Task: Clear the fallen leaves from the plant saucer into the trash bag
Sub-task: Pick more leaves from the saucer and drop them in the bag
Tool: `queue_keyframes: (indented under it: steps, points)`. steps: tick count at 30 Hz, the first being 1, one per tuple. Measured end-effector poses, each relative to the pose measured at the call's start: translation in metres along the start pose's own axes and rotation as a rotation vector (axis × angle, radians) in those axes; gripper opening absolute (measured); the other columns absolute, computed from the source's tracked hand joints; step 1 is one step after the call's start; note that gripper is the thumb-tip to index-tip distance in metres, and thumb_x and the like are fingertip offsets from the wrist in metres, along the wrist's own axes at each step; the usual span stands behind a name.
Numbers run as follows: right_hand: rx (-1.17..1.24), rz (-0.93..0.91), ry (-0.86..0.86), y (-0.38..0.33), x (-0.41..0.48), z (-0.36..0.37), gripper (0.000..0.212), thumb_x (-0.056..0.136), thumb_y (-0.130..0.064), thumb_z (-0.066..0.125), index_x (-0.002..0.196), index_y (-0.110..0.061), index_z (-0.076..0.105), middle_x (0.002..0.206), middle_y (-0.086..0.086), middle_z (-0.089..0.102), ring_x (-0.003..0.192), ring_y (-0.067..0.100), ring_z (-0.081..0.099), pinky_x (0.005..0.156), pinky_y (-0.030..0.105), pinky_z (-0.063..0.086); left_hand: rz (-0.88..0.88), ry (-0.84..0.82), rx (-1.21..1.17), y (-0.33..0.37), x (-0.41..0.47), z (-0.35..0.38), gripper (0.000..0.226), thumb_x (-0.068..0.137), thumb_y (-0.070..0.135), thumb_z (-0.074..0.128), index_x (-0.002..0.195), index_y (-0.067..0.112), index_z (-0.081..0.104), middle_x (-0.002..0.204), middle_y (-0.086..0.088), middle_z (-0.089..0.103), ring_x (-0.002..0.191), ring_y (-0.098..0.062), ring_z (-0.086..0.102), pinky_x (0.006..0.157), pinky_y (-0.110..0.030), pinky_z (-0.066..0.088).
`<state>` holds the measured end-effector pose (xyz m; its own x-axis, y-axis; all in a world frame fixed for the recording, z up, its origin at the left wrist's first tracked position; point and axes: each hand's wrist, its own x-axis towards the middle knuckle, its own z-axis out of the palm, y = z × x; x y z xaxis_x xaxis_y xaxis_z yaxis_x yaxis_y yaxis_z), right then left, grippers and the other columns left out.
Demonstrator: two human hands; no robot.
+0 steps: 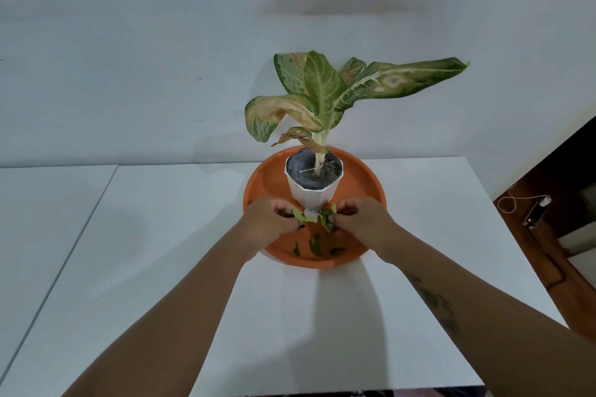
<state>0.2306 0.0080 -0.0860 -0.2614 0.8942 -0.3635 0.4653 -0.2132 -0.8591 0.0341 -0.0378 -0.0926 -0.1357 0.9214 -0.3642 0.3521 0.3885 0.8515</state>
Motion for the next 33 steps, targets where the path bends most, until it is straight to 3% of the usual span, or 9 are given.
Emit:
queue_keyframes:
  steps: [5, 9, 14, 20, 24, 30, 31, 33]
  points:
    - [0.204, 0.052, 0.012, -0.007, -0.005, -0.003, 0.008, 0.085, -0.017, 0.071, 0.077, -0.017, 0.069, 0.078, 0.002, 0.072, 0.067, 0.012, 0.065, 0.055, 0.014, 0.044, -0.014, -0.034, -0.16, -0.001, 0.002, -0.011, 0.01, 0.079, 0.012, 0.077, 0.087, 0.017, 0.079, 0.088, -0.003, 0.076, 0.077, -0.009, 0.07, 0.077, -0.02, 0.052]
    - [0.433, 0.063, -0.03, -0.006, -0.009, -0.001, 0.014, 0.087, -0.011, 0.068, 0.073, -0.014, 0.068, 0.079, 0.008, 0.068, 0.068, 0.016, 0.063, 0.056, 0.017, 0.048, -0.006, -0.079, -0.243, -0.002, 0.004, -0.01, 0.011, 0.08, 0.013, 0.077, 0.09, 0.015, 0.079, 0.094, -0.007, 0.076, 0.082, -0.014, 0.07, 0.087, -0.029, 0.055]
    - [0.666, 0.073, -0.043, -0.003, -0.015, 0.003, 0.016, 0.087, 0.0, 0.064, 0.073, -0.006, 0.066, 0.079, 0.011, 0.064, 0.066, 0.017, 0.061, 0.065, 0.021, 0.055, 0.008, -0.08, -0.325, -0.001, 0.005, 0.002, 0.009, 0.081, 0.012, 0.077, 0.089, 0.014, 0.078, 0.085, -0.003, 0.077, 0.074, -0.011, 0.068, 0.078, -0.025, 0.053]
    - [0.844, 0.123, -0.007, 0.004, -0.018, 0.003, 0.006, 0.087, 0.0, 0.064, 0.082, -0.002, 0.065, 0.074, 0.006, 0.068, 0.065, 0.014, 0.063, 0.067, 0.019, 0.057, 0.0, -0.115, -0.424, -0.004, 0.008, 0.014, 0.012, 0.079, 0.011, 0.079, 0.09, 0.014, 0.079, 0.088, -0.003, 0.077, 0.081, -0.014, 0.069, 0.088, -0.032, 0.055]
    - [0.929, 0.138, 0.004, 0.004, -0.019, 0.002, 0.005, 0.088, -0.001, 0.064, 0.092, 0.0, 0.065, 0.075, 0.006, 0.069, 0.066, 0.012, 0.063, 0.065, 0.018, 0.057, -0.009, -0.122, -0.468, -0.003, 0.005, 0.02, 0.011, 0.08, 0.008, 0.077, 0.089, 0.014, 0.079, 0.091, -0.007, 0.077, 0.083, -0.016, 0.068, 0.085, -0.03, 0.055]
    - [0.992, 0.168, 0.029, 0.007, -0.019, 0.006, 0.002, 0.088, 0.0, 0.063, 0.088, -0.002, 0.065, 0.074, 0.006, 0.069, 0.063, 0.01, 0.064, 0.061, 0.016, 0.056, -0.021, -0.14, -0.497, -0.005, 0.002, 0.019, 0.013, 0.082, 0.004, 0.074, 0.093, 0.01, 0.079, 0.093, -0.008, 0.077, 0.084, -0.017, 0.068, 0.086, -0.031, 0.055]
    - [1.001, 0.16, -0.076, 0.023, -0.033, -0.047, 0.002, 0.088, 0.0, 0.063, 0.087, -0.002, 0.065, 0.074, 0.006, 0.068, 0.063, 0.01, 0.064, 0.061, 0.016, 0.056, -0.005, -0.038, -0.505, 0.023, -0.016, 0.067, 0.013, 0.082, 0.004, 0.074, 0.092, 0.011, 0.079, 0.094, -0.008, 0.077, 0.085, -0.017, 0.069, 0.087, -0.032, 0.055]
    - [0.965, 0.151, -0.095, 0.027, -0.032, -0.06, 0.003, 0.088, 0.0, 0.064, 0.086, -0.002, 0.065, 0.073, 0.006, 0.068, 0.062, 0.01, 0.064, 0.06, 0.016, 0.056, -0.013, 0.009, -0.532, 0.034, -0.022, 0.08, 0.012, 0.082, 0.004, 0.075, 0.089, 0.012, 0.079, 0.096, -0.008, 0.077, 0.087, -0.018, 0.07, 0.089, -0.034, 0.056]
